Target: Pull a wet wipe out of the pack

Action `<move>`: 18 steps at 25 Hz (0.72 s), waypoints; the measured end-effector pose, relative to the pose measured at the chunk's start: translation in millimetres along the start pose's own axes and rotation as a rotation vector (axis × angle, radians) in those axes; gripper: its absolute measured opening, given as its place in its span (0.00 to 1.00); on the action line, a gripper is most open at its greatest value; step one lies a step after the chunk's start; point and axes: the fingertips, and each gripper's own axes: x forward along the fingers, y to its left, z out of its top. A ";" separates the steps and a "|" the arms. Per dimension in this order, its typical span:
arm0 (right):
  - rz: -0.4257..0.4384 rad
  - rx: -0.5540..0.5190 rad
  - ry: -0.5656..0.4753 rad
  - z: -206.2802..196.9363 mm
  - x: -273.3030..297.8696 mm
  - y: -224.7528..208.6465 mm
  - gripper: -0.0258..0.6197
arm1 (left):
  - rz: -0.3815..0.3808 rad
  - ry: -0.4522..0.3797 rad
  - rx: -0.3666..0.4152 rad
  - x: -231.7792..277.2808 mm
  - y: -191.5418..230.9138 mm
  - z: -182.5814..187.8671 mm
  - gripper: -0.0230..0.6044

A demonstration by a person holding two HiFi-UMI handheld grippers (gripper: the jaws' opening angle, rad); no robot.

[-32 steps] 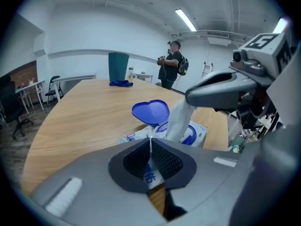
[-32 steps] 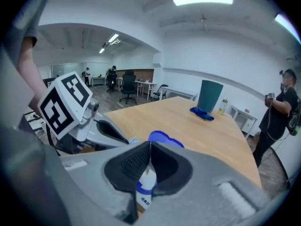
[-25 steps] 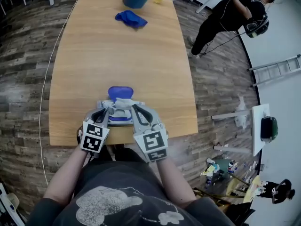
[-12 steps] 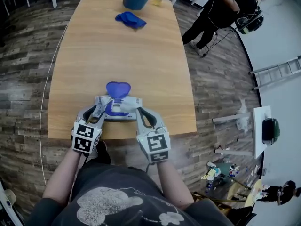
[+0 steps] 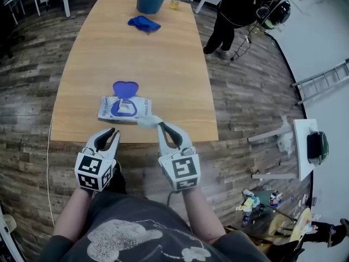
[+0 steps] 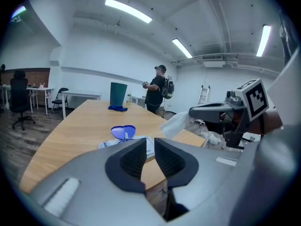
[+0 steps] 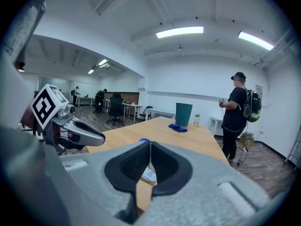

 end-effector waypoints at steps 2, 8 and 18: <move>0.003 -0.008 -0.023 1.4 -17.9 1.3 0.04 | -0.005 -0.040 -0.005 -13.5 -13.8 5.3 0.07; 0.014 0.026 -0.071 -6.5 -84.0 5.8 0.04 | -0.014 -0.135 -0.081 -60.5 -60.4 7.8 0.07; 0.037 0.103 -0.085 -40.4 -174.0 10.6 0.04 | 0.106 -0.269 -0.022 -137.6 -119.8 -0.1 0.06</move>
